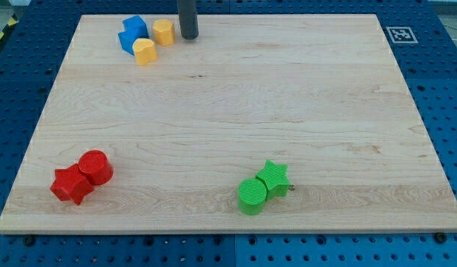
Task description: Move the yellow heart right to the blue triangle
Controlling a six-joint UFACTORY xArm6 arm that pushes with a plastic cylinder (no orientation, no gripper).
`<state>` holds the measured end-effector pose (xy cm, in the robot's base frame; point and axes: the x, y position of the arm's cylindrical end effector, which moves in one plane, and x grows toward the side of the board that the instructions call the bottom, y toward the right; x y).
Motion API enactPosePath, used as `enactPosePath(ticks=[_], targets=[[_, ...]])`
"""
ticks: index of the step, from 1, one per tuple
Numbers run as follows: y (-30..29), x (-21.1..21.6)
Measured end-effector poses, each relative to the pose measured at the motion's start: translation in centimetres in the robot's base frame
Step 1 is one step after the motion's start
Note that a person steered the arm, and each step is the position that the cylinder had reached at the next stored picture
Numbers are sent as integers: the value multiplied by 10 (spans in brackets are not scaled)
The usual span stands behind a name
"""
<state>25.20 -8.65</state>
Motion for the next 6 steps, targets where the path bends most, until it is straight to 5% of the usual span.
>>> enactPosePath(ticks=[2, 6], targets=[[-54, -9], [39, 66]])
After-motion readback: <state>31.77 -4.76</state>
